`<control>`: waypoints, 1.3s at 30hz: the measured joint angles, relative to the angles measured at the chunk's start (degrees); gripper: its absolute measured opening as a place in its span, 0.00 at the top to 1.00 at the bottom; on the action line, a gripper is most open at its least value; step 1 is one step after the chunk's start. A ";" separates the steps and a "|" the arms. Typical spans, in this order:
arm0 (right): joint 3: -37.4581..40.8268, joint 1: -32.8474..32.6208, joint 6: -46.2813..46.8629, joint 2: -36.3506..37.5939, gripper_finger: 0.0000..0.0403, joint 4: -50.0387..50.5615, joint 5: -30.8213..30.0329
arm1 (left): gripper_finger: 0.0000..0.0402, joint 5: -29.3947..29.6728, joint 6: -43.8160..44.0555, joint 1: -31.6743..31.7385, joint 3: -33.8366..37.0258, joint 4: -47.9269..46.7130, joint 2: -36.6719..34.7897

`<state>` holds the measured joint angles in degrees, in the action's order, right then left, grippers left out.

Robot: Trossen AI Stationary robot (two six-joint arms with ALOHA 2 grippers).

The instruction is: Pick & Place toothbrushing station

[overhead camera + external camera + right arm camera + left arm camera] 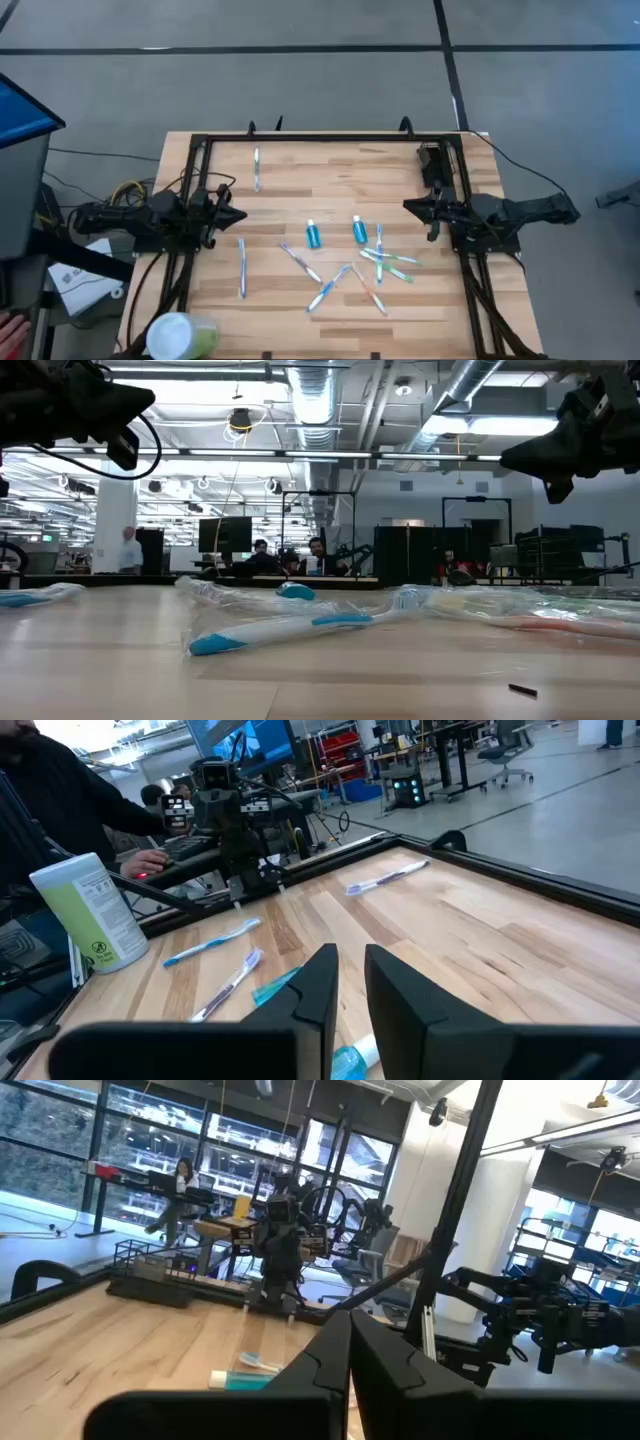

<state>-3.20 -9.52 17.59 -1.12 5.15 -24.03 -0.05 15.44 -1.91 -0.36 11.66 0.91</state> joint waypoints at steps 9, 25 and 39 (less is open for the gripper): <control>0.00 0.04 0.00 0.01 0.88 0.00 0.00 | 1.00 0.00 0.00 0.01 0.02 0.00 0.00; 0.00 0.02 0.00 0.02 0.88 0.00 0.00 | 1.00 0.18 4.44 0.00 0.02 8.02 0.00; 0.17 0.20 18.43 0.00 0.88 -1.64 0.03 | 1.00 10.64 19.59 0.00 0.02 22.07 0.00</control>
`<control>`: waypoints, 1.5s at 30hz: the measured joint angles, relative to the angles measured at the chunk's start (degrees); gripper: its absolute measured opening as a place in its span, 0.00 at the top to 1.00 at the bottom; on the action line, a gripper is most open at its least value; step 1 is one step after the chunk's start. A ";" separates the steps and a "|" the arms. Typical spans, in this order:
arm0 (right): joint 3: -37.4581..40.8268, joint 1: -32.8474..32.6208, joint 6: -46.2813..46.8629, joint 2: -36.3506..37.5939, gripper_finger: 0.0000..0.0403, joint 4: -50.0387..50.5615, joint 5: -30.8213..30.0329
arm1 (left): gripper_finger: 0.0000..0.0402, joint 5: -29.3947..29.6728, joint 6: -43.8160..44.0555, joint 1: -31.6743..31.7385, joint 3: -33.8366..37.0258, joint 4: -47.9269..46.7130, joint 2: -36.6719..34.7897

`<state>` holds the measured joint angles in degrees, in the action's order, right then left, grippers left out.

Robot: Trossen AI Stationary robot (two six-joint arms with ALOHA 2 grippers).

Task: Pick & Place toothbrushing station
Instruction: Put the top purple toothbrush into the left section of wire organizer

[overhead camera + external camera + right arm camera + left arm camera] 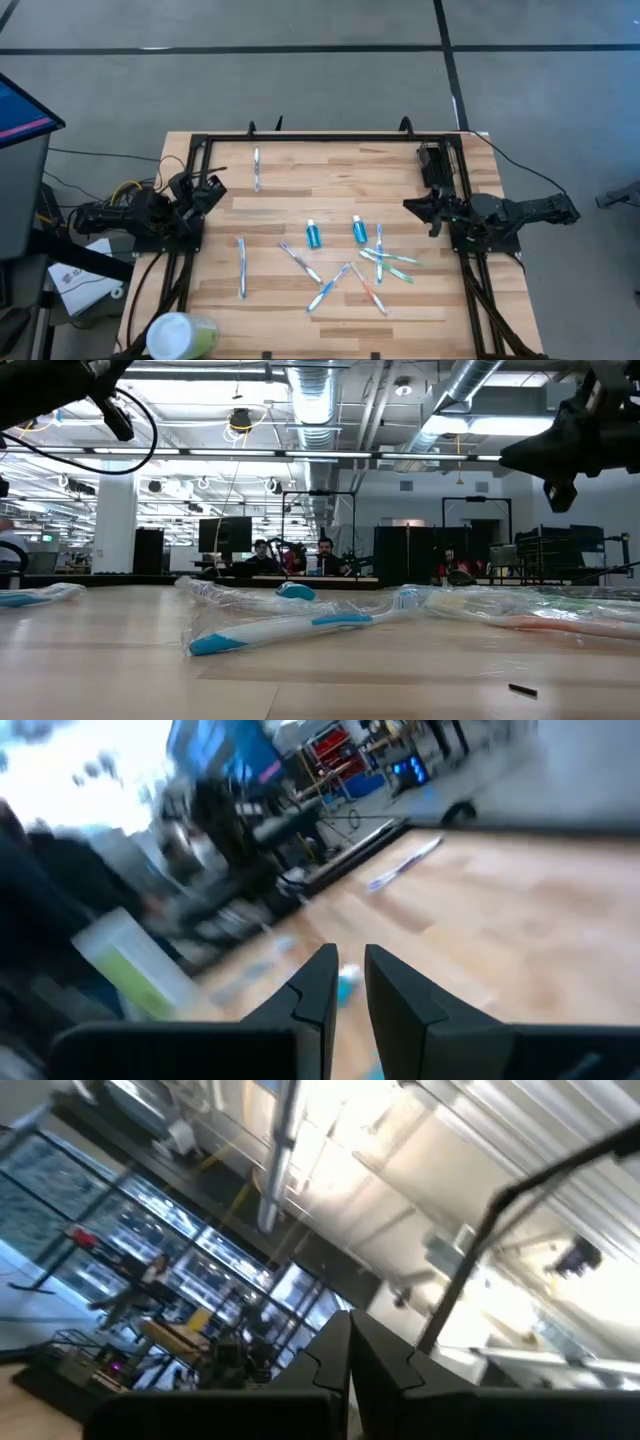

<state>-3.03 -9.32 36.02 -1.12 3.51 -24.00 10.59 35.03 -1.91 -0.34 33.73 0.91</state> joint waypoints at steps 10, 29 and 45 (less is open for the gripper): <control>-0.05 0.22 33.72 0.02 0.88 -2.86 -10.86 | 1.00 3.21 0.55 0.02 -0.02 1.42 0.02; -0.13 5.98 37.56 0.01 0.88 -8.28 -22.82 | 1.00 1.88 14.08 0.00 -0.02 2.87 4.21; -2.88 13.11 27.11 -0.12 0.88 -33.06 -6.11 | 1.00 0.15 17.65 0.00 -0.02 16.45 20.93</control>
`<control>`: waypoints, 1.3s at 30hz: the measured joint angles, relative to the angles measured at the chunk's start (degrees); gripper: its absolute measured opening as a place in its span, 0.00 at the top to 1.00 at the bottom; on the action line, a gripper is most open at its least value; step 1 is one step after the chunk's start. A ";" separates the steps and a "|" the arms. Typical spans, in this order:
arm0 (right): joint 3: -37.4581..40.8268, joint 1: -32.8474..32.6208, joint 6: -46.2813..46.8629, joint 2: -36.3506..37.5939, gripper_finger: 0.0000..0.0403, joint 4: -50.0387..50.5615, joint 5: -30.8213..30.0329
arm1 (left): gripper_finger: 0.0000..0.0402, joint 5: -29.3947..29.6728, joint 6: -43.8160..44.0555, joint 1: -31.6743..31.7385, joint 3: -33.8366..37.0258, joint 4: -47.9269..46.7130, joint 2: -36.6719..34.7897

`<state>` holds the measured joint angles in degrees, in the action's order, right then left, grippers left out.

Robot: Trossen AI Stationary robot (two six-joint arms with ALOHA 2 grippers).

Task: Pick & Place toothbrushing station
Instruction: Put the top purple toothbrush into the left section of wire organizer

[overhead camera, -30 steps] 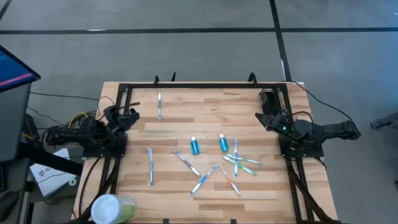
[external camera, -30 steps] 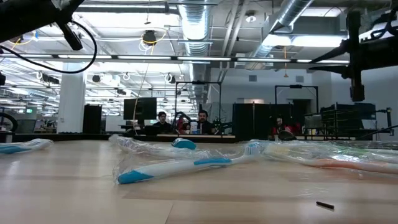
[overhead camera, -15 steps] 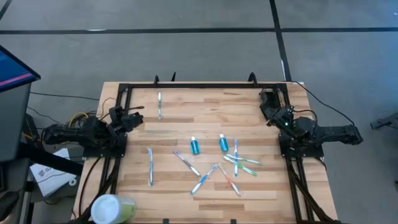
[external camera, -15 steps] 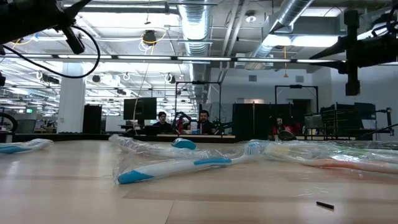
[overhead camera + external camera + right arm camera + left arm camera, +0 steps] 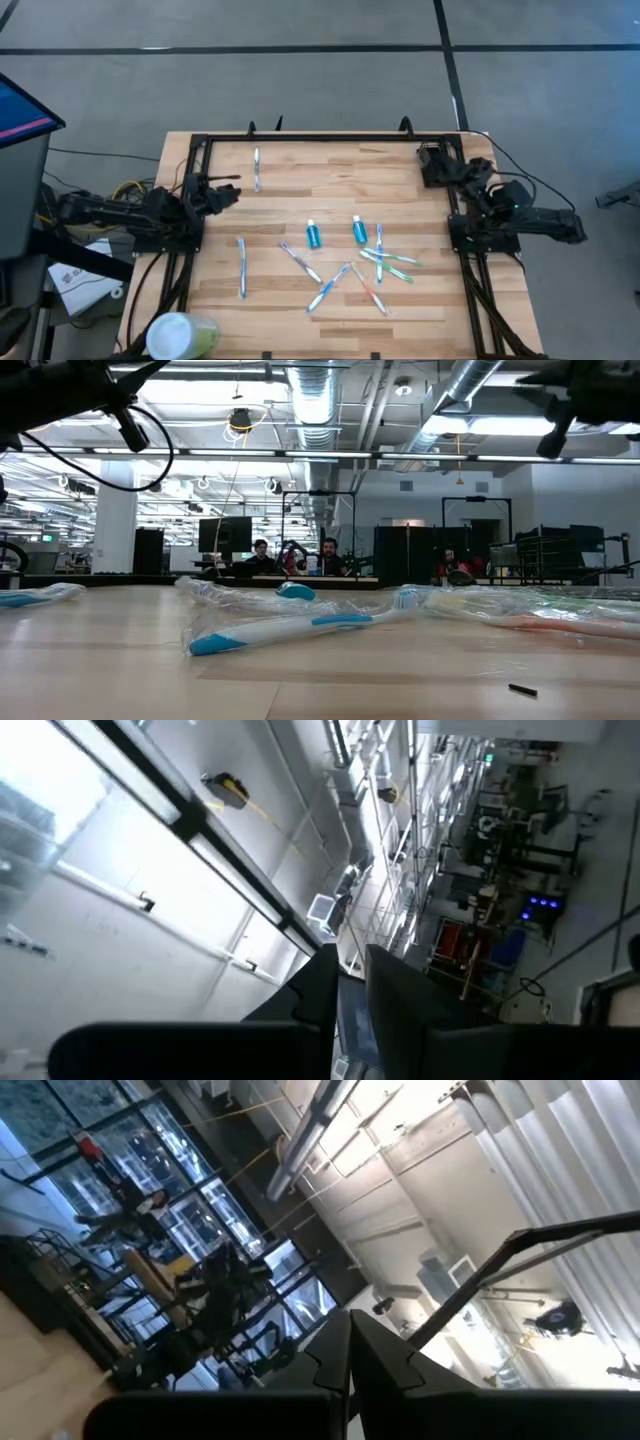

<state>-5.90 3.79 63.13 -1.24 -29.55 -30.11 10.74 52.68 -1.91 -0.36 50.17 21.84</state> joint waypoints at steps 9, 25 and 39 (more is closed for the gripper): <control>-16.76 -6.88 -7.21 -9.37 0.91 21.29 0.27 | 1.00 -2.25 -1.59 0.00 -3.73 1.89 6.84; -42.86 -12.50 -9.24 -32.04 0.73 45.77 0.26 | 1.00 -4.23 -4.28 0.66 -18.59 -17.61 23.58; -44.64 -10.74 -7.16 -34.60 0.69 47.14 0.20 | 1.00 0.48 -6.59 11.21 -37.97 -66.94 25.24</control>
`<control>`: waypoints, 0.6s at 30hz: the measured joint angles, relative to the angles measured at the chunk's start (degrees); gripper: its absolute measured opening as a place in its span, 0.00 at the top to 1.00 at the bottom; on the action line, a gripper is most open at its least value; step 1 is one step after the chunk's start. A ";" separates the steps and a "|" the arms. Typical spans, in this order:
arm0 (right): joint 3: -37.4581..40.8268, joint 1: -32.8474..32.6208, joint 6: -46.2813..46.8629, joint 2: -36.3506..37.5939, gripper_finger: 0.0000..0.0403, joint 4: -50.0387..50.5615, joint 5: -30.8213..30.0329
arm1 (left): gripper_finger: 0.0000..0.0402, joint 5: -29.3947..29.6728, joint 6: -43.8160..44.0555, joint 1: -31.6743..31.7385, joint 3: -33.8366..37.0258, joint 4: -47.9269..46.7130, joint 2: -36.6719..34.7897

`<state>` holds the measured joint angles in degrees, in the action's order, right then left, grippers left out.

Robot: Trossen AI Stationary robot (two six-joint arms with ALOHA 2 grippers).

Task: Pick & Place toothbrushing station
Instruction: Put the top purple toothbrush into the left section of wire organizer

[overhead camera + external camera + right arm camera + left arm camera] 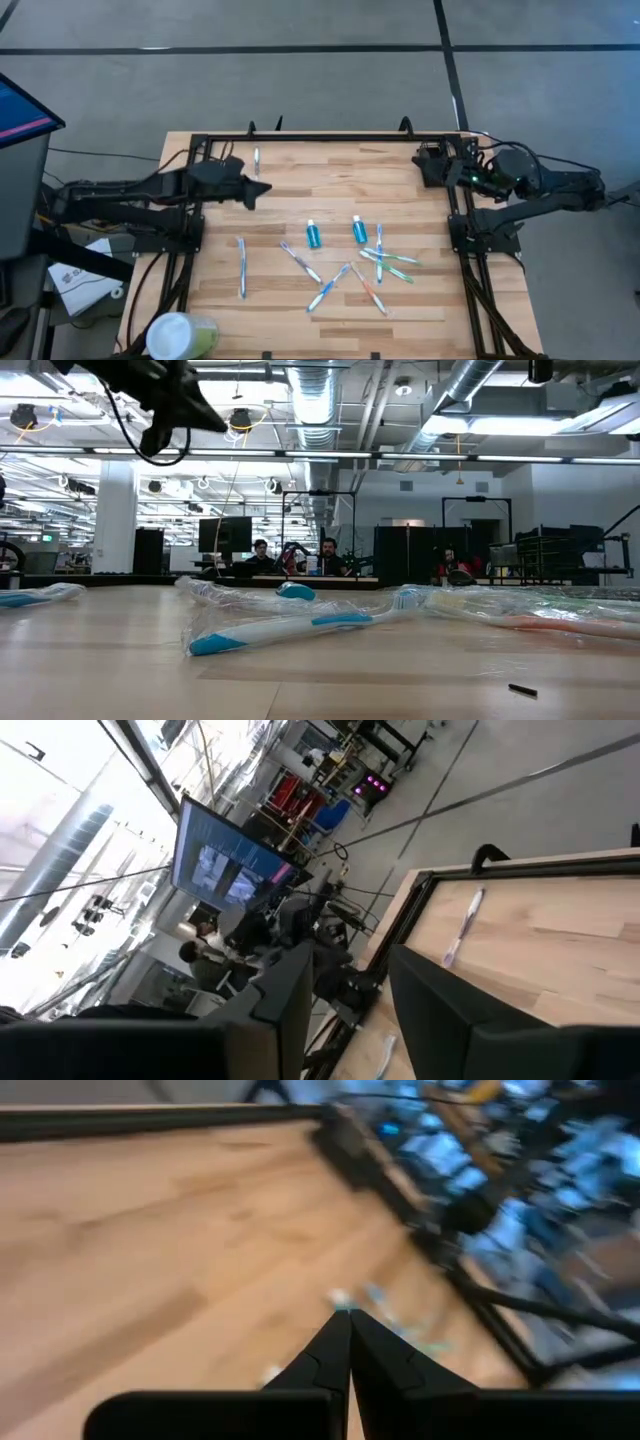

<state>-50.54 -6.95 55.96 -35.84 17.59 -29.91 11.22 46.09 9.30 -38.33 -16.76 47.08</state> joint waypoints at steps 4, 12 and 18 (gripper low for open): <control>0.00 0.01 -0.51 -2.50 0.72 0.07 -0.37 | 1.00 0.71 2.92 5.57 -0.43 -2.58 3.81; 0.04 0.05 -2.10 -8.35 0.73 -2.14 -0.10 | 1.00 -3.74 3.70 14.87 -1.38 -3.53 16.97; 0.04 0.01 -3.26 -9.55 0.73 -4.65 0.07 | 1.00 -4.10 0.36 19.60 -6.44 -8.11 24.20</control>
<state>-50.50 -6.94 52.71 -45.39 12.94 -29.85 7.12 46.45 28.90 -44.77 -24.88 71.28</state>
